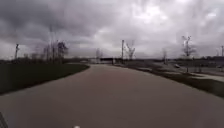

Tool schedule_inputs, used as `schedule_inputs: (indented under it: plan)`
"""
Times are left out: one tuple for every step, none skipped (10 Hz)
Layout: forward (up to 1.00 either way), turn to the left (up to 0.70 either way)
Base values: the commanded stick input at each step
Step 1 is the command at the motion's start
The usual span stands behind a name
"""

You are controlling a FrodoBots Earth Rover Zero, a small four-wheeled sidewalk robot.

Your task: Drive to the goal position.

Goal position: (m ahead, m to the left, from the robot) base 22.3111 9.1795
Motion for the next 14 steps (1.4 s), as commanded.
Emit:
schedule_inputs:
  plan:
    - [1.00,0.00]
    - [1.00,0.00]
    - [1.00,0.00]
    - [1.00,0.00]
    - [1.00,0.00]
    - [1.00,0.00]
    - [1.00,0.00]
    - [1.00,0.00]
    - [1.00,0.00]
    - [1.00,0.00]
    - [1.00,0.00]
    - [1.00,0.00]
    - [1.00,0.00]
    - [1.00,0.00]
